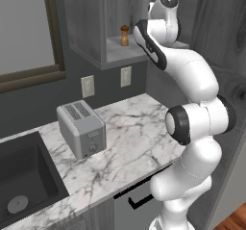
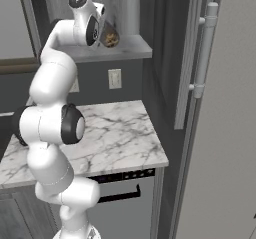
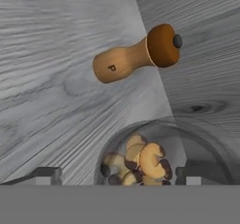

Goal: Pick the jar and jar from the dining table and place them in the open cabinet. Close the cabinet after placing the objects.

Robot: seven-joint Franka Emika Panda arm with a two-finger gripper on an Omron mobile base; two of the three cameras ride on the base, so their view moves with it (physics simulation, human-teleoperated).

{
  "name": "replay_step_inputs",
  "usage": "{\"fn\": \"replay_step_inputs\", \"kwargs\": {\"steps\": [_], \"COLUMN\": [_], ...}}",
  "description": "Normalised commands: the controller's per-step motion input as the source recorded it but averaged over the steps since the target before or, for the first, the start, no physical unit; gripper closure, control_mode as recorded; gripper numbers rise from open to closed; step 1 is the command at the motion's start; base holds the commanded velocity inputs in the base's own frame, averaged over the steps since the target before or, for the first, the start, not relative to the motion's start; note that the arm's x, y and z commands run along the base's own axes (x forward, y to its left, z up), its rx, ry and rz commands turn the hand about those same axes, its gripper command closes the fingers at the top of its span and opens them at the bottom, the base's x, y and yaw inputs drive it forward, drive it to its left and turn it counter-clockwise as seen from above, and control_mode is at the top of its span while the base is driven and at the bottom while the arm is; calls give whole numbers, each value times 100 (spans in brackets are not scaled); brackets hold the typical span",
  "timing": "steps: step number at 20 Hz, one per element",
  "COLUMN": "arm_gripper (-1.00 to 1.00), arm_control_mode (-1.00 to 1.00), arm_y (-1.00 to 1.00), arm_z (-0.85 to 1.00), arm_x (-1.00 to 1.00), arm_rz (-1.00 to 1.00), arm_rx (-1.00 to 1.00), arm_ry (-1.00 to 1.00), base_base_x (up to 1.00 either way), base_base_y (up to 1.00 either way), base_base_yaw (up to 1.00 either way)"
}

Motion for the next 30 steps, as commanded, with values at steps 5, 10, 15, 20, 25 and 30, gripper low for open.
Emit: {"fn": "replay_step_inputs", "kwargs": {"steps": [5, 10, 15, 20, 25, 30], "arm_gripper": [-100, -100, -100, -100, -100, -100], "arm_control_mode": [-100, -100, -100, -100, -100, -100], "arm_y": [0, 0, -4, -5, -11, -14], "arm_z": [0, 0, 0, 0, -2, -1], "arm_x": [12, 21, 32, 28, 14, 0], "arm_rz": [3, 0, -1, 0, 0, 0], "arm_rx": [0, -2, -9, -9, -6, -3], "arm_ry": [-7, 0, 0, 0, 0, 0], "base_base_x": [0, 0, 0, 0, 0, 0], "base_base_y": [0, 0, 0, 0, 0, 0], "base_base_yaw": [0, 0, 0, 0, 0, 0]}}
